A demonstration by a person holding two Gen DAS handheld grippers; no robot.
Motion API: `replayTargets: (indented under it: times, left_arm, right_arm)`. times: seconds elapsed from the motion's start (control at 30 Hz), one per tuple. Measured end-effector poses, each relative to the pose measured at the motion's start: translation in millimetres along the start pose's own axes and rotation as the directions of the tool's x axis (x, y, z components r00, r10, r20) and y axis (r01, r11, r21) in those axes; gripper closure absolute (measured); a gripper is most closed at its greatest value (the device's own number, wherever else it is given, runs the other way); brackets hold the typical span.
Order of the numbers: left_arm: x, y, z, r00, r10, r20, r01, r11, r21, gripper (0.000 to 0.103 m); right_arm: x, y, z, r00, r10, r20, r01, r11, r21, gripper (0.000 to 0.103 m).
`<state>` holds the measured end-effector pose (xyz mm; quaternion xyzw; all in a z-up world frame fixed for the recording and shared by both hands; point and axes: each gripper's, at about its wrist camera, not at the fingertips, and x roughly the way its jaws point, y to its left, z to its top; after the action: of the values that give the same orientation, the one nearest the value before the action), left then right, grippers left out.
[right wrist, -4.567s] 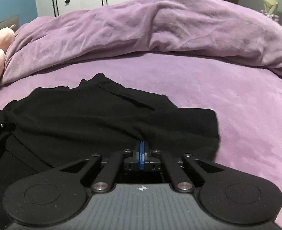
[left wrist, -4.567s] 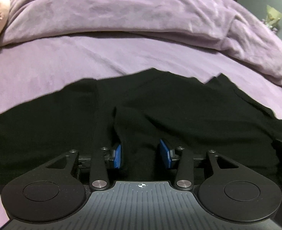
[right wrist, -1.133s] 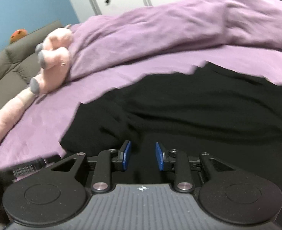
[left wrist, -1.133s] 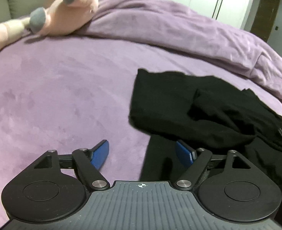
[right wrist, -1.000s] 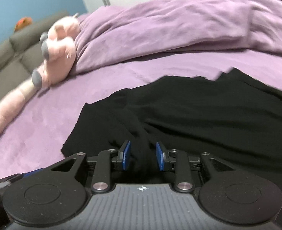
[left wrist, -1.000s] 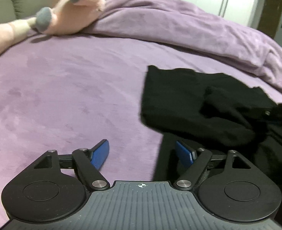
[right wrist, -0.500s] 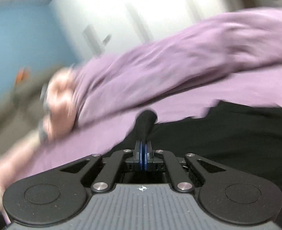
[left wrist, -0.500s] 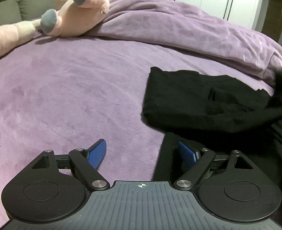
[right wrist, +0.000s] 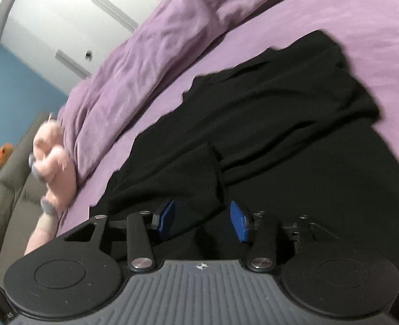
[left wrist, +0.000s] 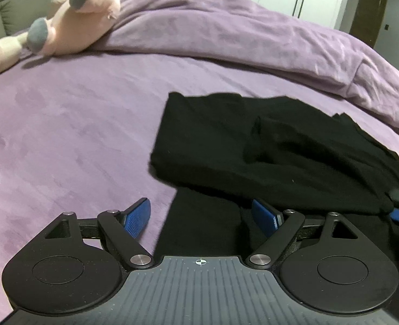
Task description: Fold small clothes
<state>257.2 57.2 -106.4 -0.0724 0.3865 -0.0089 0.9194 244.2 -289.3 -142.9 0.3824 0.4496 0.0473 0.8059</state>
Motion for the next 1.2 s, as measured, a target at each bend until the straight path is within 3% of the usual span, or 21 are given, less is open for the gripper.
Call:
replayTargets:
  times: [0.1, 0.13, 0.17, 0.2, 0.27, 0.33, 0.4, 0.5, 0.57, 0.63, 0.7, 0.8, 0.87, 0.93, 1.1, 1.2]
  left_arm:
    - [2, -4, -3, 1.0, -0.009, -0.012, 0.009, 1.0, 0.007, 0.016]
    - [2, -5, -4, 1.0, -0.01, -0.013, 0.01, 1.0, 0.013, 0.016]
    - [2, -6, -4, 1.0, -0.006, -0.014, 0.006, 1.0, 0.018, 0.016]
    - [3, -7, -5, 1.0, 0.0, -0.01, 0.0, 1.0, 0.023, 0.016]
    - [2, -9, -5, 1.0, 0.01, 0.009, -0.01, 1.0, 0.03, 0.016]
    - [5, -13, -2, 1.0, 0.004, 0.015, -0.005, 0.999, 0.048, 0.016]
    - [9, -18, 2, 1.0, 0.006, 0.016, -0.007, 0.998, 0.066, 0.016]
    - [19, -27, 12, 0.999, 0.014, 0.029, -0.016, 0.996, 0.087, 0.016]
    - [28, -30, 20, 0.999, 0.028, 0.032, -0.03, 0.997, 0.076, 0.016]
    - [36, -29, 26, 0.999, 0.04, 0.038, -0.041, 0.998, 0.046, 0.016]
    - [45, -28, 29, 0.998, 0.062, 0.025, -0.062, 0.998, 0.026, 0.016]
    - [50, -24, 31, 0.998, 0.07, 0.002, -0.07, 0.997, 0.009, 0.016]
    - [52, -22, 31, 0.997, 0.073, -0.007, -0.073, 0.997, 0.015, 0.016]
    - [53, -20, 32, 0.996, 0.084, -0.01, -0.084, 0.996, 0.025, 0.016]
    - [55, -15, 37, 0.994, 0.106, -0.015, -0.105, 0.994, 0.025, 0.016]
    - [55, -16, 40, 0.994, 0.106, -0.005, -0.106, 0.994, 0.024, 0.016]
  right_arm:
    - [18, 6, 8, 1.0, -0.012, -0.017, 0.012, 1.0, -0.005, 0.06]
    - [27, 12, 10, 1.0, -0.016, -0.019, 0.016, 1.0, -0.009, 0.068]
    - [32, 16, 12, 0.999, -0.028, -0.034, 0.027, 0.999, -0.023, 0.093]
    - [34, 22, 12, 0.998, -0.047, -0.048, 0.045, 0.998, -0.041, 0.098]
    - [31, 42, 14, 0.998, -0.063, -0.01, 0.061, 0.989, -0.132, 0.098]
    - [15, 67, 20, 0.997, 0.005, 0.076, 0.011, 0.977, -0.211, 0.099]
    - [-7, 84, 38, 0.984, 0.108, 0.143, -0.077, 0.976, -0.205, 0.099]
    - [-42, 98, 65, 0.944, 0.233, 0.234, -0.187, 0.961, -0.202, 0.099]
    - [-68, 101, 79, 0.907, 0.286, 0.309, -0.212, 0.944, -0.251, 0.099]
    - [-83, 92, 88, 0.892, 0.249, 0.376, -0.145, 0.948, -0.283, 0.099]
    - [-83, 68, 94, 0.913, 0.13, 0.386, -0.033, 0.968, -0.248, 0.099]
    - [-56, 24, 91, 0.952, -0.115, 0.285, 0.187, 0.953, -0.24, 0.098]
    - [-36, -10, 81, 0.954, -0.237, 0.186, 0.275, 0.937, -0.214, 0.098]
    - [-28, -34, 73, 0.956, -0.264, 0.13, 0.284, 0.943, -0.174, 0.098]
    - [-33, -55, 73, 0.969, -0.212, 0.129, 0.222, 0.973, -0.069, 0.096]
    - [-27, -52, 80, 0.976, -0.192, 0.107, 0.2, 0.977, -0.073, 0.085]
